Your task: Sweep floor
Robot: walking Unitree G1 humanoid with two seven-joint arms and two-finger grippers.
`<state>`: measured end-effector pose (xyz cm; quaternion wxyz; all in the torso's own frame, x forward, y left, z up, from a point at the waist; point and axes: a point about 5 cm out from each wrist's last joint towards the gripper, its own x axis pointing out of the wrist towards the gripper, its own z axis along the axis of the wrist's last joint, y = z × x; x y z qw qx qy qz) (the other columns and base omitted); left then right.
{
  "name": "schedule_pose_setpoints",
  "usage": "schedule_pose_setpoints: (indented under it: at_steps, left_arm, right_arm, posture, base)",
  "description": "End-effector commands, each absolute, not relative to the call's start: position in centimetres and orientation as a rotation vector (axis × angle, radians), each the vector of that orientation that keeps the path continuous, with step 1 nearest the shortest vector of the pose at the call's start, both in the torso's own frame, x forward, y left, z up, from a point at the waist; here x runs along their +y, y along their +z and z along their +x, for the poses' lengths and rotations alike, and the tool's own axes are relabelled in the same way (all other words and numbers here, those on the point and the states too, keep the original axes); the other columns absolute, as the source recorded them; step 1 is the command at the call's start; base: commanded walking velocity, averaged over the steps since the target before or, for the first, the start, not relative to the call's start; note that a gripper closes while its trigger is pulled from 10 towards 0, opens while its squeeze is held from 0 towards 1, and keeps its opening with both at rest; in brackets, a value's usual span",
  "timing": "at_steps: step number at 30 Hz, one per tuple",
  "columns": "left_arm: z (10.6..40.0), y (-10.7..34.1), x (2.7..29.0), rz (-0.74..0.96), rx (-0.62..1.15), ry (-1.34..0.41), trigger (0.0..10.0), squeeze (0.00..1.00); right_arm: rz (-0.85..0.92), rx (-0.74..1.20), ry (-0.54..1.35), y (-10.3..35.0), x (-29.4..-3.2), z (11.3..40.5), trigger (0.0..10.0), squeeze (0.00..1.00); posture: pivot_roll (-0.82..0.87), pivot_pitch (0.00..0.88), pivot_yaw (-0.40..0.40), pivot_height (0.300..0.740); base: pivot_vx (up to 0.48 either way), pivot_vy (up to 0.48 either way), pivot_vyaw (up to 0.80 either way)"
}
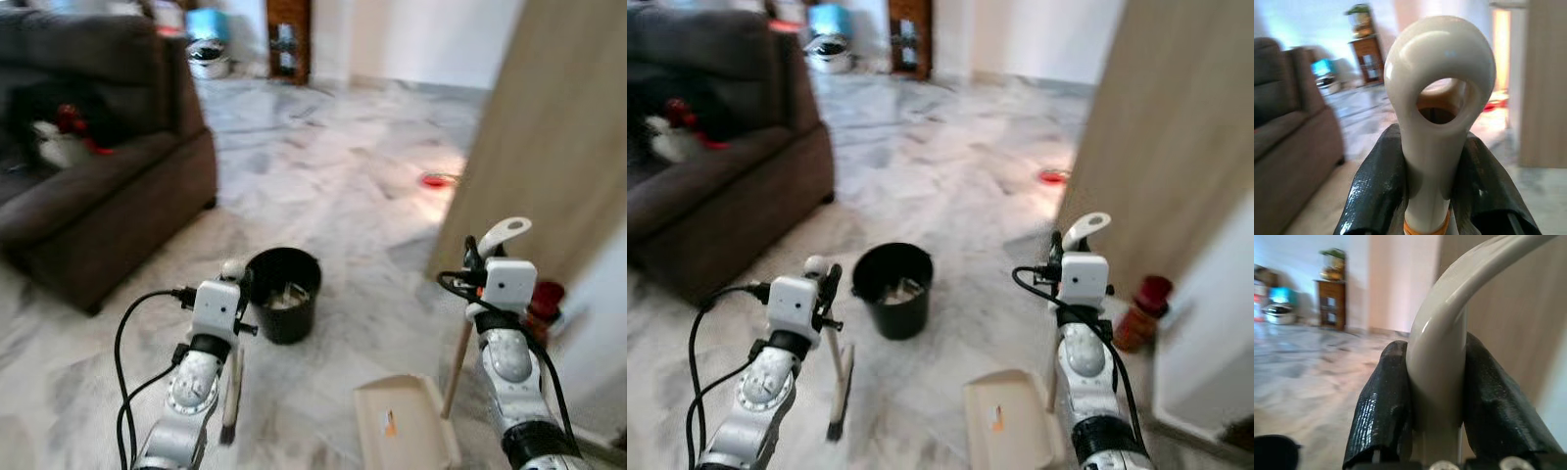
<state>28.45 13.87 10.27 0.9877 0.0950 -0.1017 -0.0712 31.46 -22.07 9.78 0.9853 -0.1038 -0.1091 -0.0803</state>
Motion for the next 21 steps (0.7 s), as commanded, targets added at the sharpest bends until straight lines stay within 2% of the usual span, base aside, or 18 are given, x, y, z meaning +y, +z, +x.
schedule_pose_setpoints:
  at_steps: [1,13,17,21]
  left_arm:
    - [28.78,11.16,13.94,0.209,-0.253,-0.148,10.0,0.0]
    - [29.05,11.1,13.79,0.243,-0.249,-0.166,10.0,0.0]
    - [29.13,11.13,13.71,0.243,-0.25,-0.17,10.0,0.0]
    - [29.18,11.14,13.7,0.245,-0.252,-0.17,10.0,0.0]
  right_arm:
    - [-0.207,-0.257,-0.159,10.71,-21.8,31.9,10.0,0.0]
    - [-0.204,-0.255,-0.172,10.54,-21.65,31.82,10.0,0.0]
    - [-0.206,-0.254,-0.175,10.5,-21.66,31.79,10.0,0.0]
    - [-0.209,-0.254,-0.18,10.54,-21.72,31.82,10.0,0.0]
  posture:
    - [0.05,0.0,0.025,0.74]
    - [0.05,0.0,0.033,0.74]
    - [0.05,0.0,0.034,0.74]
    - [0.05,0.0,0.033,0.74]
  base:
    - [0.0,0.0,-0.8]
    - [0.0,0.0,-0.8]
    - [0.0,-0.293,-0.8]
    - [0.0,0.0,-0.8]
